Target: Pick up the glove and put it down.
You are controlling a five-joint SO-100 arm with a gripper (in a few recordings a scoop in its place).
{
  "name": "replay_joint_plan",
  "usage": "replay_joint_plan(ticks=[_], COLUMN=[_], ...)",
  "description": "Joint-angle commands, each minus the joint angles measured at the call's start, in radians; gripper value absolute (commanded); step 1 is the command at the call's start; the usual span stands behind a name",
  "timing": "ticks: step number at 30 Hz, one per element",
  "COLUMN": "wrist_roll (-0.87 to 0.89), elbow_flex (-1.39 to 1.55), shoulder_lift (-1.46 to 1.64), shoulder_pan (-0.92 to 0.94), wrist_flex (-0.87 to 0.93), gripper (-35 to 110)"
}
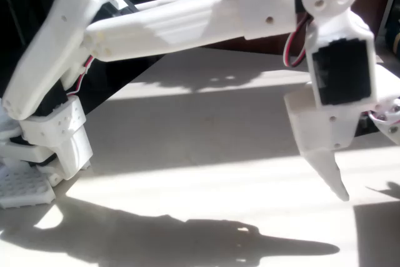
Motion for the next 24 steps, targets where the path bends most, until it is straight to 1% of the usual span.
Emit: replay_joint_plan(ticks=[1,7,9,24], wrist_roll=[0.002,-0.005,-0.005,0.008], elbow_flex=[-0.029,-0.031,-0.031,-0.02], shoulder_lift=[0.008,0.008,0.008,0.017], shoulder_pan=[-0.017,-0.006,-0.006,-0.005], wrist_flex=[-0.008,-0.009,-0.009,0.005], gripper=[26,4,-1,0])
